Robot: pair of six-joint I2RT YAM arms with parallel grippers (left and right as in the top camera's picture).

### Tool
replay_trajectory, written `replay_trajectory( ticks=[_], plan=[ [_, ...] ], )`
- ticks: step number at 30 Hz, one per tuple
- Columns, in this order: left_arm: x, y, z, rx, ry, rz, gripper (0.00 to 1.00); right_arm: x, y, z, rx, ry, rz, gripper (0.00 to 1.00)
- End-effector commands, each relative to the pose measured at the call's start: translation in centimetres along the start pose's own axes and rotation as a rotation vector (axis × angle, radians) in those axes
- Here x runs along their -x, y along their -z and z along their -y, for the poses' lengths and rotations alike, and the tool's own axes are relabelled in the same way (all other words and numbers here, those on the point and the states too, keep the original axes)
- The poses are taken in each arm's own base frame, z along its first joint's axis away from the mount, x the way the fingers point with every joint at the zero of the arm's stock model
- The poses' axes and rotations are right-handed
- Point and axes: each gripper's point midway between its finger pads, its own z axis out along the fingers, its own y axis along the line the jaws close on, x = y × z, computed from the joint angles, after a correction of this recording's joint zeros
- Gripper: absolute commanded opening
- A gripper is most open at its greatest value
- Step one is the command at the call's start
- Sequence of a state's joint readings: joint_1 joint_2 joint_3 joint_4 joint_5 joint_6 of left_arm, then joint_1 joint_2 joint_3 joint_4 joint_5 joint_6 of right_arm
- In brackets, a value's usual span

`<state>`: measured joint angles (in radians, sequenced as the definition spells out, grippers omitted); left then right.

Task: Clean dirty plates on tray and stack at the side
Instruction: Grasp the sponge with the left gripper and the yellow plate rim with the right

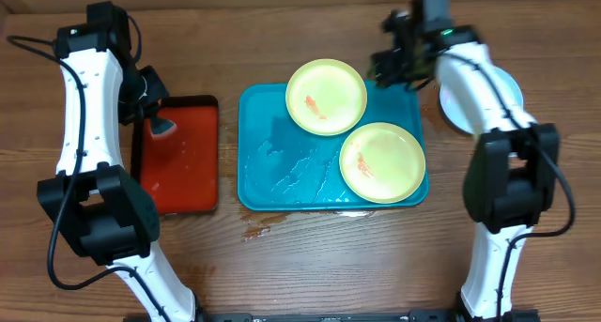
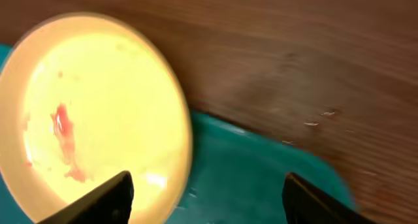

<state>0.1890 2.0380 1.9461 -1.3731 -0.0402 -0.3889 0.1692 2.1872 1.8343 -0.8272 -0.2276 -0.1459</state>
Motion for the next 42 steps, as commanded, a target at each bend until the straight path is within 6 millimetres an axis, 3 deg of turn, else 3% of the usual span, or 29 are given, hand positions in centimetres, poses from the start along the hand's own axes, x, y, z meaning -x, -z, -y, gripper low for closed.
replay_trajectory(
  ticks=[1,5,9,13,15,16,22,28,30,36,42],
  plan=[
    [-0.3,1.6,1.3,-0.031,-0.052,0.031,0.04,-0.8,-1.1,-0.3,-0.072,0.051,-0.004,0.74],
    [-0.3,1.7,1.8,-0.037,-0.064,0.040,0.04,-1.1,-2.9,-1.7,-0.066,0.084,0.019,0.74],
    [-0.3,1.7,2.4,-0.042,-0.076,0.048,0.04,-1.4,-5.1,-1.6,-0.062,0.091,0.017,0.74],
    [-0.4,1.7,2.8,-0.044,-0.085,0.051,0.04,-1.3,-5.9,-1.8,-0.050,0.098,0.026,0.71],
    [-0.4,1.7,2.8,-0.044,-0.085,0.051,0.04,-1.2,-5.9,-2.3,-0.035,0.105,0.033,0.60],
    [-0.4,1.7,2.8,-0.045,-0.085,0.051,0.04,-1.1,-6.0,-2.9,-0.027,0.113,0.037,0.47],
    [-0.2,1.8,3.1,-0.050,-0.090,0.062,0.04,-1.7,-6.9,-4.5,-0.012,0.136,0.015,0.40],
    [-0.2,1.8,3.1,-0.051,-0.090,0.061,0.04,-2.4,-7.3,-5.6,0.000,0.116,-0.010,0.12],
    [-0.3,1.8,3.3,-0.057,-0.091,0.058,0.04,-2.6,-7.1,-6.1,0.003,0.116,-0.030,0.08],
    [-1.5,2.0,6.1,-0.168,-0.186,0.024,0.04,-4.2,-6.3,-8.3,0.013,0.061,-0.123,0.04],
    [-3.6,2.0,9.5,-0.209,-0.263,-0.001,0.04,-6.9,-6.0,-9.4,-0.007,-0.132,-0.233,0.04]
  ],
)
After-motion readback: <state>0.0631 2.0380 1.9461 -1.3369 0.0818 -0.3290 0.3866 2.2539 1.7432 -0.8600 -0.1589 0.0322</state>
